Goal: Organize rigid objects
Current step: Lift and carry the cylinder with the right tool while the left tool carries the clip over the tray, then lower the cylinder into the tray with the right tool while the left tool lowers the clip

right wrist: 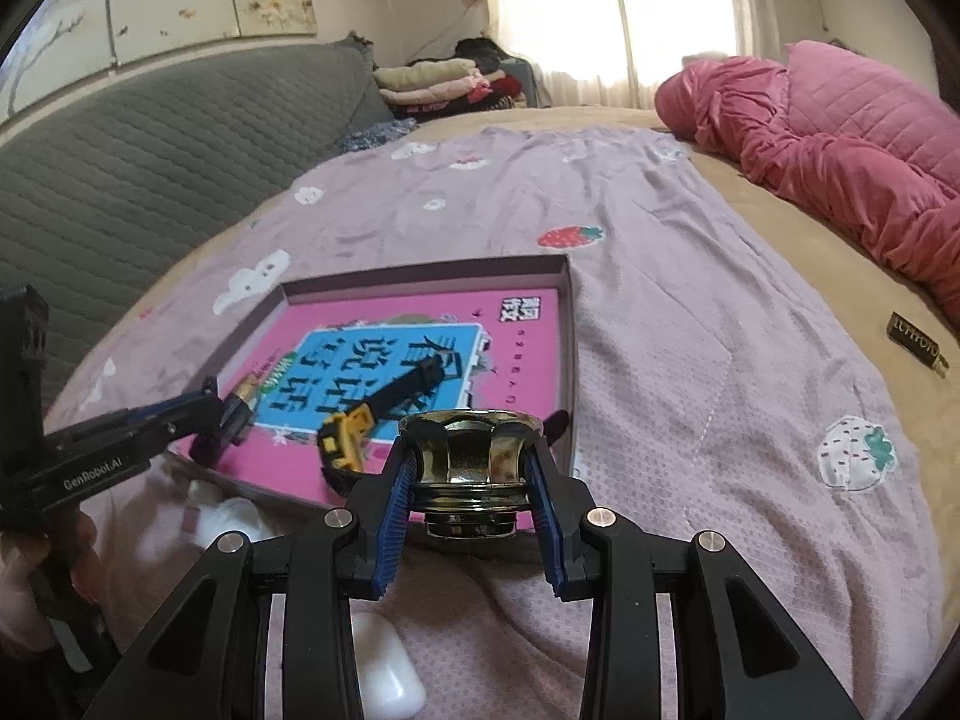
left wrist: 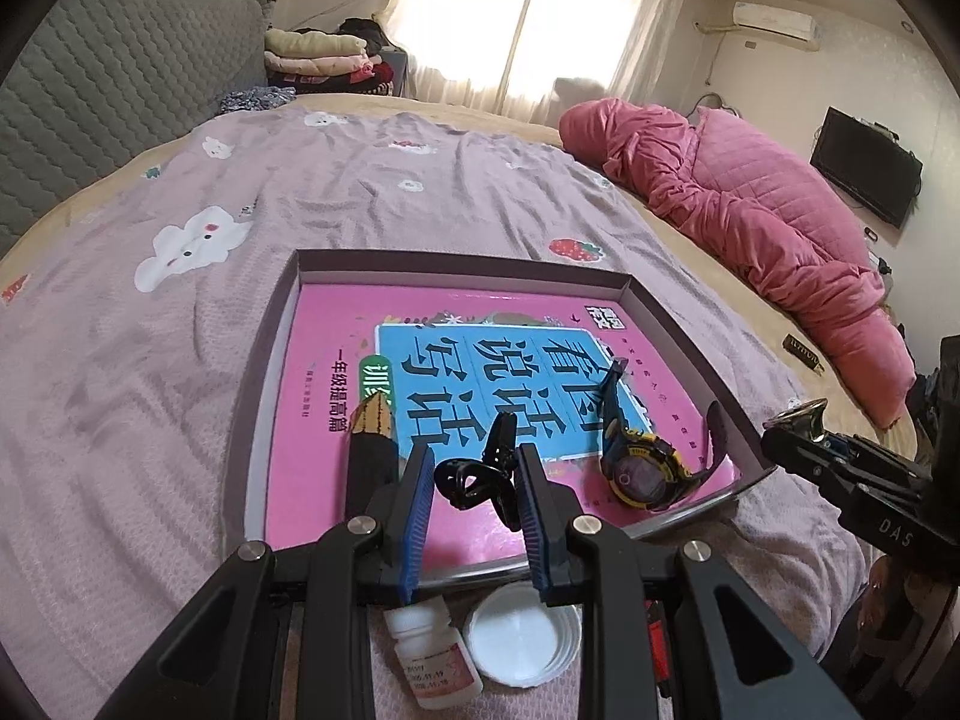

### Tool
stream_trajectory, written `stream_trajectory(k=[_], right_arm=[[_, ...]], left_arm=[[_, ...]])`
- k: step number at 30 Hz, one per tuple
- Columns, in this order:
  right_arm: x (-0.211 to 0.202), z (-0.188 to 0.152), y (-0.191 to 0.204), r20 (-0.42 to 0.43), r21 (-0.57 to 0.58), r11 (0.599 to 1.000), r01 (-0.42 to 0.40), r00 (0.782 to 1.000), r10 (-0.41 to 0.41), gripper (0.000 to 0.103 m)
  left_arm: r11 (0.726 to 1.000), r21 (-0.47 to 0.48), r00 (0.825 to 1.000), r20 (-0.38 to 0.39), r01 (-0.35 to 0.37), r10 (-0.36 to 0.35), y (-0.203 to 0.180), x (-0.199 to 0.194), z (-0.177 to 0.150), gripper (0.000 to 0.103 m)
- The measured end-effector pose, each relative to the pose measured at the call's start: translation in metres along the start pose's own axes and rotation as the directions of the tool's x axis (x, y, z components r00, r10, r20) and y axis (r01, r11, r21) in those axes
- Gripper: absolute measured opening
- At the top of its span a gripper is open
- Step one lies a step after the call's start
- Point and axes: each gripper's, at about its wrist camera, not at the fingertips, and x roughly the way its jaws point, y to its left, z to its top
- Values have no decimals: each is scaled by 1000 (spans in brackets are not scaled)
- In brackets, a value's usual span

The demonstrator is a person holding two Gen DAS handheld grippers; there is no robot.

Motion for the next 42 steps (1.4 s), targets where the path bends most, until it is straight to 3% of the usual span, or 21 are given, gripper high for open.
stream_trajectory(k=[11, 42], right_arm=[[18, -7, 7, -58, -50, 998, 27, 998, -29, 38], [54, -2, 12, -74, -79, 996, 52, 996, -58, 38]], left_arm=[[1000, 19, 1000, -29, 1, -1, -3, 13, -2, 28], [1000, 26, 999, -46, 12, -10, -5, 22, -2, 28]])
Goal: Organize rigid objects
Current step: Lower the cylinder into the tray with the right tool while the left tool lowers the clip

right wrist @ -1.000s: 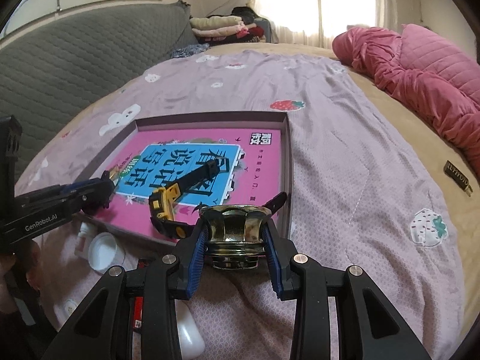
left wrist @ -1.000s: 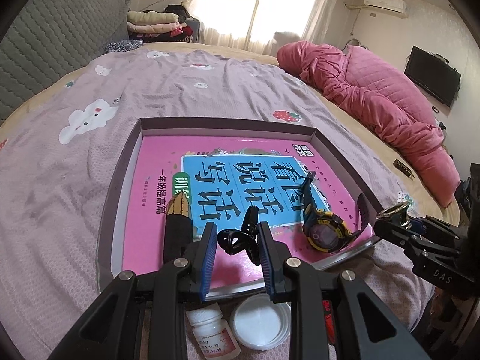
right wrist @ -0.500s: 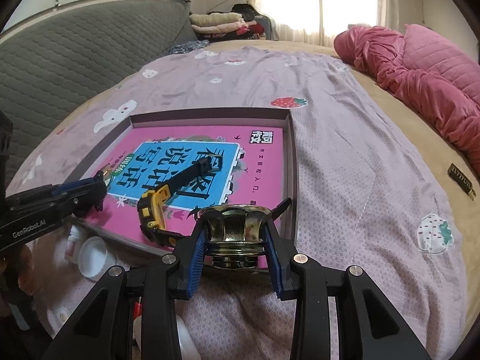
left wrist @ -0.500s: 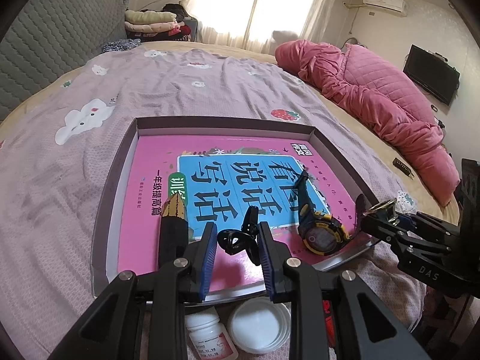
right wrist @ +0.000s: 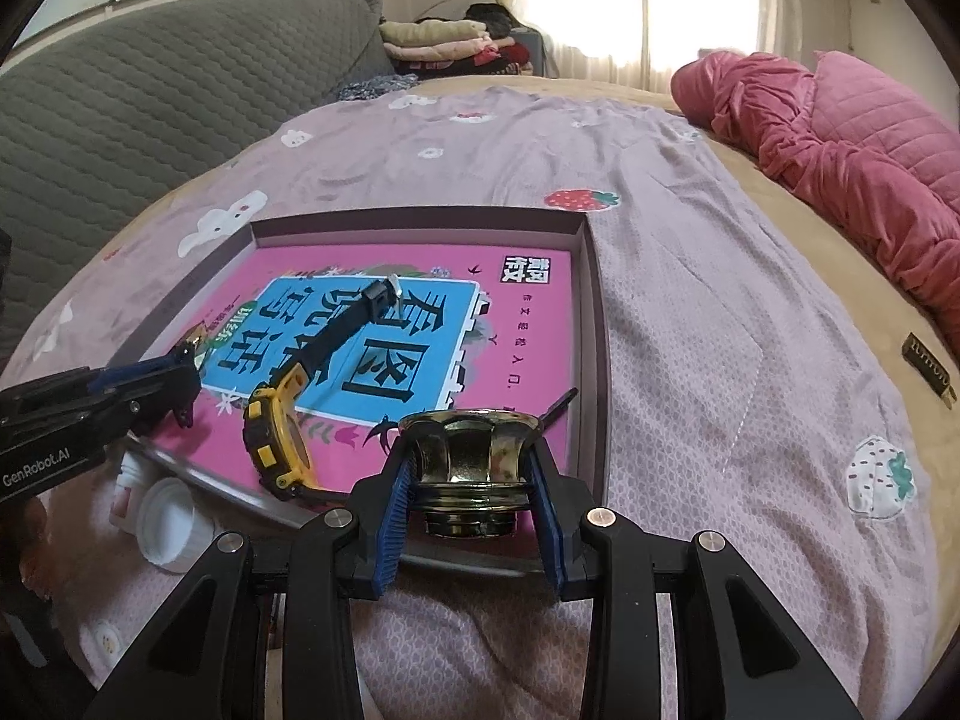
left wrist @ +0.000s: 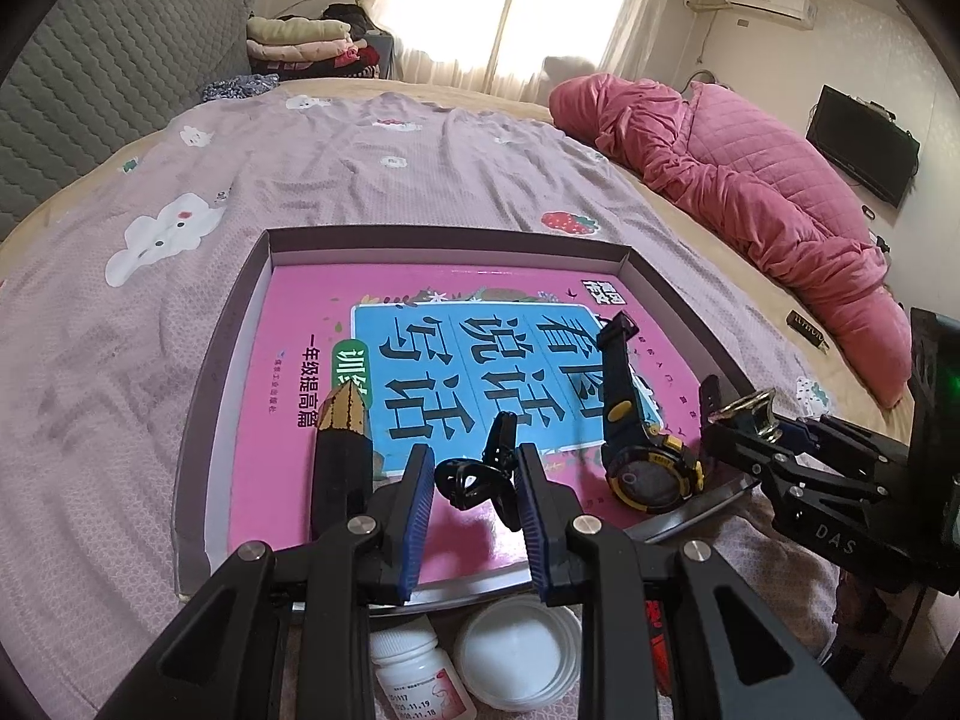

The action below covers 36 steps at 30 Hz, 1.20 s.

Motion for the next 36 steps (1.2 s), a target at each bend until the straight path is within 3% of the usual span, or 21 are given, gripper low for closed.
stream_trajectory(k=[11, 18, 36], right_arm=[[-17, 5, 0, 49, -30, 999, 15, 999, -14, 38], [-23, 0, 2, 37, -53, 997, 57, 998, -55, 38], [-5, 0, 7, -15, -61, 997, 45, 999, -46, 38]], left_arm=[[1000, -5, 1000, 6, -1, 1, 3, 0, 0, 28], [1000, -6, 1000, 9, 2, -2, 4, -2, 1, 28], [1000, 1, 1000, -9, 5, -5, 0, 1, 0, 28]])
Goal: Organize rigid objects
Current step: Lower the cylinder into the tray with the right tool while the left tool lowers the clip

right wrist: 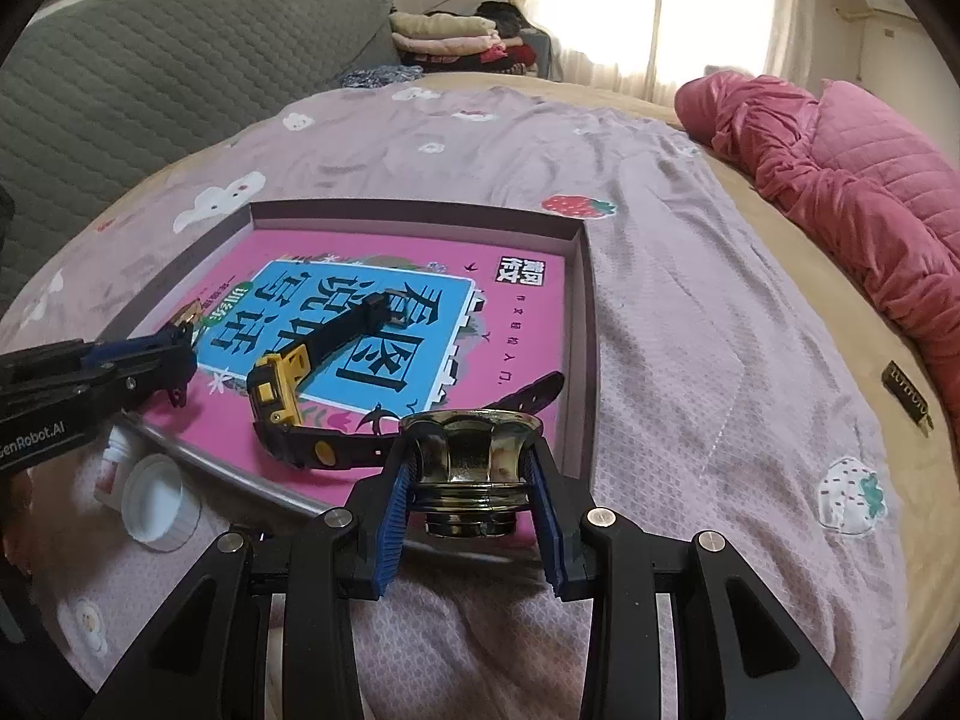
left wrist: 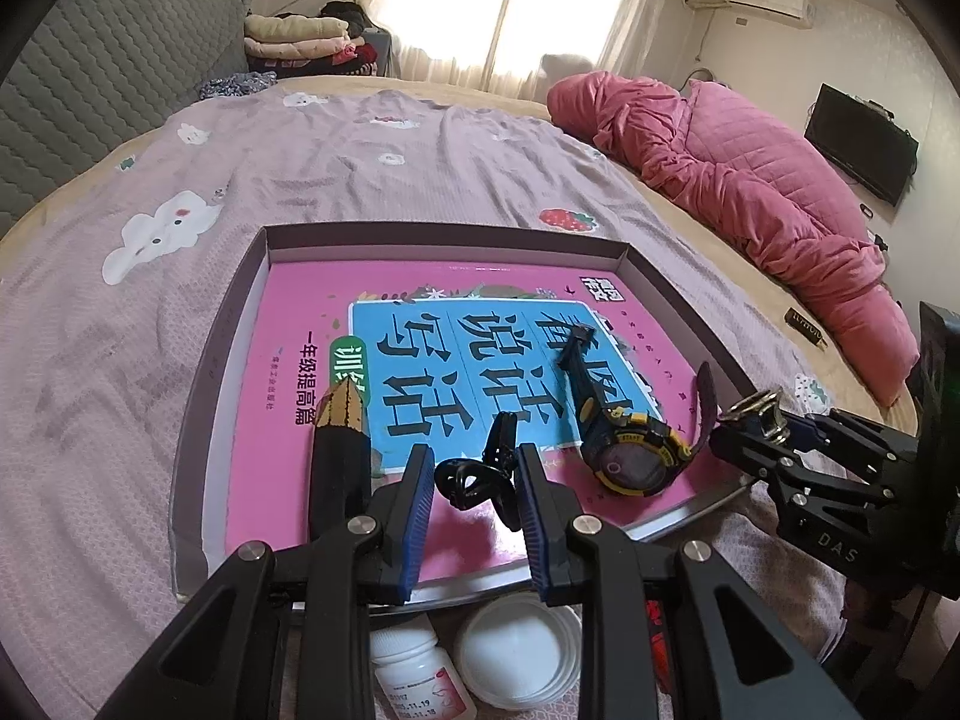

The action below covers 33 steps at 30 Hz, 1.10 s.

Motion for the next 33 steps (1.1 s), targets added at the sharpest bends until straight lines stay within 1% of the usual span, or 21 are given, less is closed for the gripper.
stream_trajectory(k=[5, 15, 21, 33], right_arm=[[6, 1, -5, -4, 42, 999, -28, 1000, 28, 38], [13, 4, -2, -24, 26, 999, -44, 999, 45, 38], [19, 9, -2, -63, 29, 996, -86, 994, 88, 38], [20, 8, -4, -76, 52, 993, -104, 991, 108, 38]], left_arm=[[1000, 6, 1000, -6, 11, -11, -2, 3, 0, 28], [1000, 15, 1000, -21, 0, 0, -4, 9, -2, 28], [1000, 18, 999, -34, -10, 10, -4, 13, -3, 28], [1000, 17, 999, -43, -18, 19, -4, 16, -4, 28]])
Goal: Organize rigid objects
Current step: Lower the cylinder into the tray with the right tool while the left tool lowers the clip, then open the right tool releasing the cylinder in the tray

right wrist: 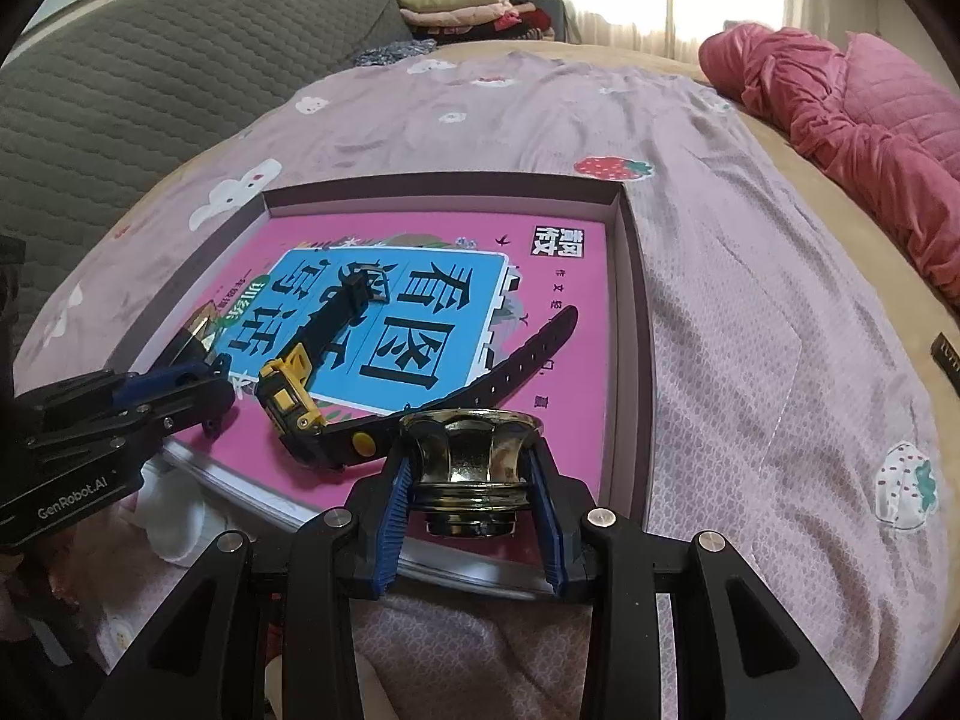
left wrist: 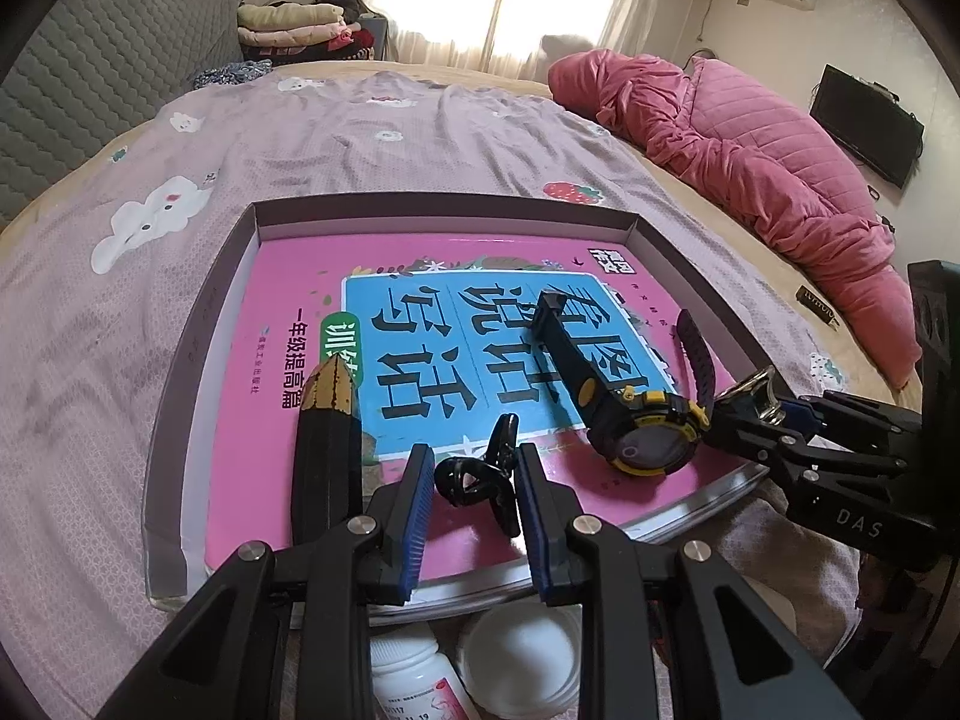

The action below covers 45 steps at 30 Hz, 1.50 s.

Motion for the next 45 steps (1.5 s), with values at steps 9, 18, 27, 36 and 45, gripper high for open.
stream_trajectory(k=[9, 18, 27, 36, 45], right_arm=[[0, 0, 1, -1, -10, 1000, 8, 1000, -8, 38], [0, -1, 1, -5, 3, 1000, -1, 1000, 1, 38], [-2, -1, 0, -2, -2, 1000, 3, 1000, -3, 40], [-10, -2, 6, 20, -30, 1000, 4, 1000, -4, 54], [-21, -2, 6, 59, -33, 999, 15, 998, -13, 56]], left_arm=[[1000, 1, 1000, -2, -7, 7, 2, 2, 0, 28], [1000, 1, 1000, -3, -10, 10, 4, 3, 0, 28], [999, 24, 1000, -1, -31, 31, 4, 5, 1, 28], [999, 22, 1000, -3, -27, 27, 5, 5, 2, 28], [1000, 20, 1000, -6, -22, 22, 4, 5, 2, 28]])
